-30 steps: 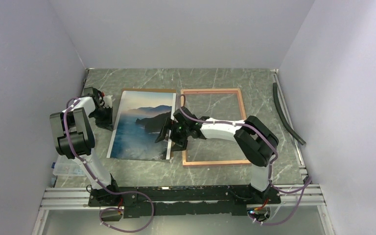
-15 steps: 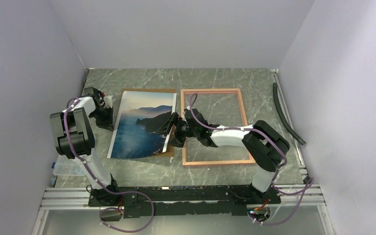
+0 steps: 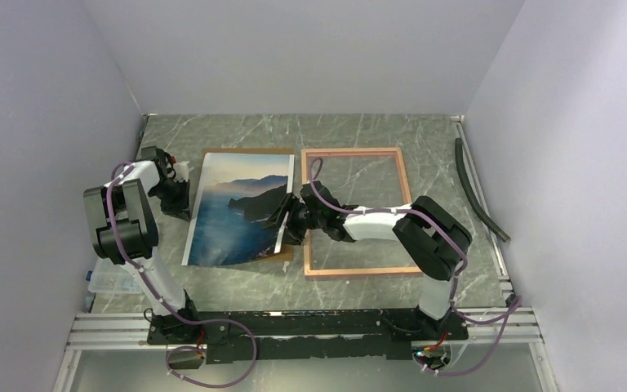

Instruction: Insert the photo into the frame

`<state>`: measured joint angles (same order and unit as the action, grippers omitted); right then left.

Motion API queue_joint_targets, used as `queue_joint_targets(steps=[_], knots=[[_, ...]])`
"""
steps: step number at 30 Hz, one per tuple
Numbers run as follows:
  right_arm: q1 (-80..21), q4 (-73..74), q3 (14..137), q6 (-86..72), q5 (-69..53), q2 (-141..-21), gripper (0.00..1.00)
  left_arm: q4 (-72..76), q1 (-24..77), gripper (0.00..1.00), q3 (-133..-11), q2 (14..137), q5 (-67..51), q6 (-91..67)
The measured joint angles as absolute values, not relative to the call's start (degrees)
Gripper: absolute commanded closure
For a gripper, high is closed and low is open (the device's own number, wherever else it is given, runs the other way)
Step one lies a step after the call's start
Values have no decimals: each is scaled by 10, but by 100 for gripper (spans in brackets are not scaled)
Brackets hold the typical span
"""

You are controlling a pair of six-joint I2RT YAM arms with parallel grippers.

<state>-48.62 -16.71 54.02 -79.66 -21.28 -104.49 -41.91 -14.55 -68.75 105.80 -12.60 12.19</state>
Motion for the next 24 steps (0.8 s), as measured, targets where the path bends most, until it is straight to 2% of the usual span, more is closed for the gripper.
queue_joint_targets(steps=[5,9,11,17,19,24], knots=[[-489,-149,573,-787,-211,-1060,54,-455,-150,94,-700,1060,-146,114],[-490,-128,591,-776,-205,-1061,72,-469,-154,93,-711,1060,-156,112],[-490,-108,598,-763,-197,-1060,81,-479,-158,83,-718,1060,-158,112],[-491,51,681,-667,-148,-1047,100,-510,-182,43,-775,1060,-169,109],[-492,111,729,-618,-122,-1034,100,-517,-192,38,-800,1060,-172,110],[-493,259,860,-488,-38,-976,100,-535,-207,35,-841,1048,-181,108]])
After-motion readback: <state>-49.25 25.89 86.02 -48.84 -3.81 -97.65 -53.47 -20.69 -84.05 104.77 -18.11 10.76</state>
